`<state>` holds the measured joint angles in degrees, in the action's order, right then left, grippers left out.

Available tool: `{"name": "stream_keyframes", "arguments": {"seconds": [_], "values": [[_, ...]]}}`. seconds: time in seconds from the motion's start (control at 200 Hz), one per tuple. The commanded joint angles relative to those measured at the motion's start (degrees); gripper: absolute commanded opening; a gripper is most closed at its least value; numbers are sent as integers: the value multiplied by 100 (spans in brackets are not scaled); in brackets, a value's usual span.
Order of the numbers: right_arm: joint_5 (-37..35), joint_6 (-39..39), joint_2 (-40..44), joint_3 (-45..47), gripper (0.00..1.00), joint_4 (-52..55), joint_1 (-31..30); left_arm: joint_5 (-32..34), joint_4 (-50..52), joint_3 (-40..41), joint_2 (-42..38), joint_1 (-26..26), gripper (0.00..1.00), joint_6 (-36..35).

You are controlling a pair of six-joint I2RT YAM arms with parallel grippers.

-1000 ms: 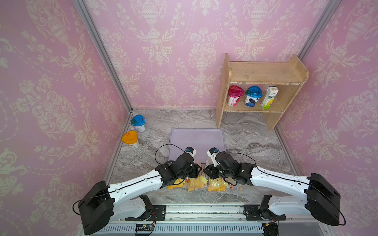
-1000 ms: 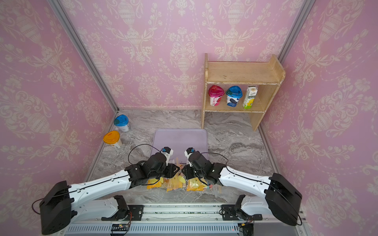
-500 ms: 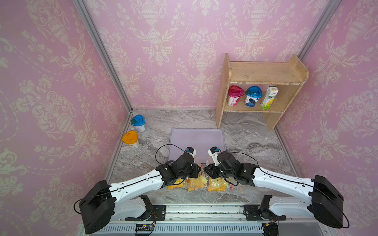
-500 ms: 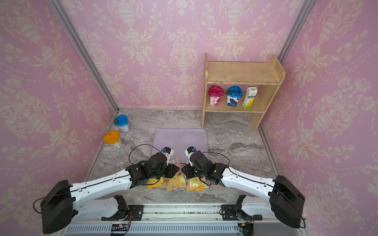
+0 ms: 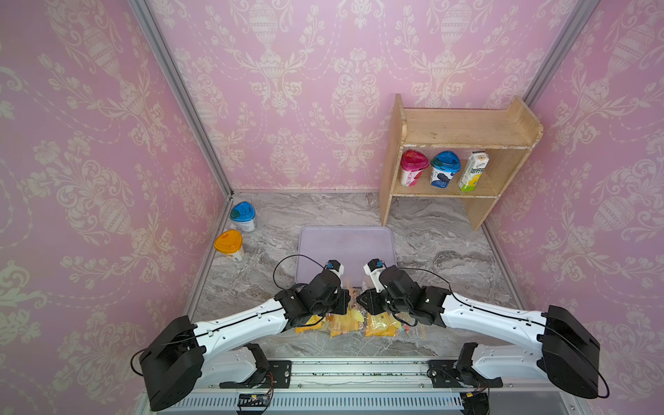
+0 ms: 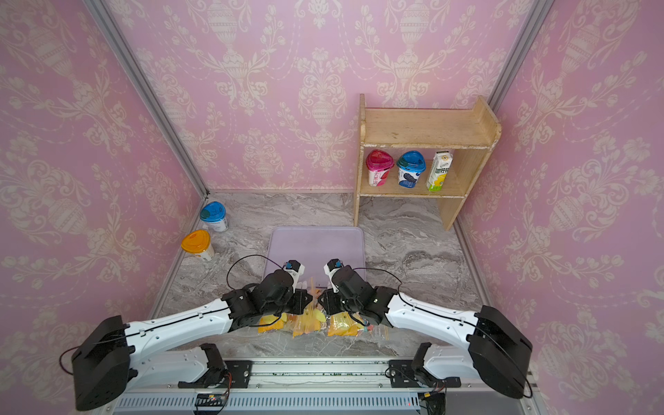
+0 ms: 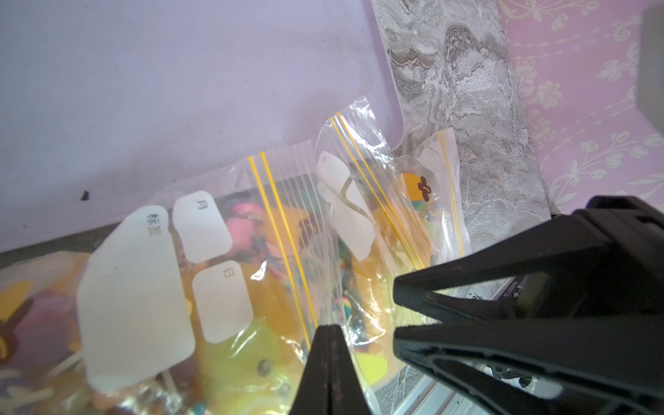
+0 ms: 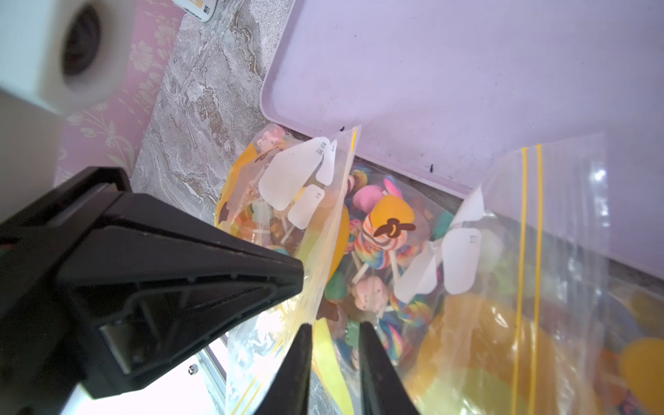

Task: Pour candies out of the ziploc bag
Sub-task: Open the ziploc bag at the center of the board.

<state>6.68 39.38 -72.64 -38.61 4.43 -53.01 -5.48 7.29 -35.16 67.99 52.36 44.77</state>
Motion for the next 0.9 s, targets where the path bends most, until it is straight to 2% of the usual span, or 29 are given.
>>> {"name": "stream_keyframes", "arguments": {"seconds": [0.0, 0.195, 0.555, 0.645, 0.771, 0.896], "values": [[204, 114, -187, -92, 31, -198, 16, 55, -17, 88, -57, 29, 0, -22], [302, 141, -403, -185, 35, -369, -25, 64, 5, 88, -75, 29, 0, -30], [397, 121, -810, -366, 33, -477, -60, 117, 70, 127, -231, 29, 0, -28], [369, 143, -848, -374, 28, -498, -60, 143, 92, 142, -294, 29, 0, -38], [419, 132, -885, -393, 11, -513, -62, 161, 100, 168, -373, 29, 0, -31], [455, 133, -852, -388, 2, -556, -80, 161, 144, 150, -435, 29, 0, -34]]}}
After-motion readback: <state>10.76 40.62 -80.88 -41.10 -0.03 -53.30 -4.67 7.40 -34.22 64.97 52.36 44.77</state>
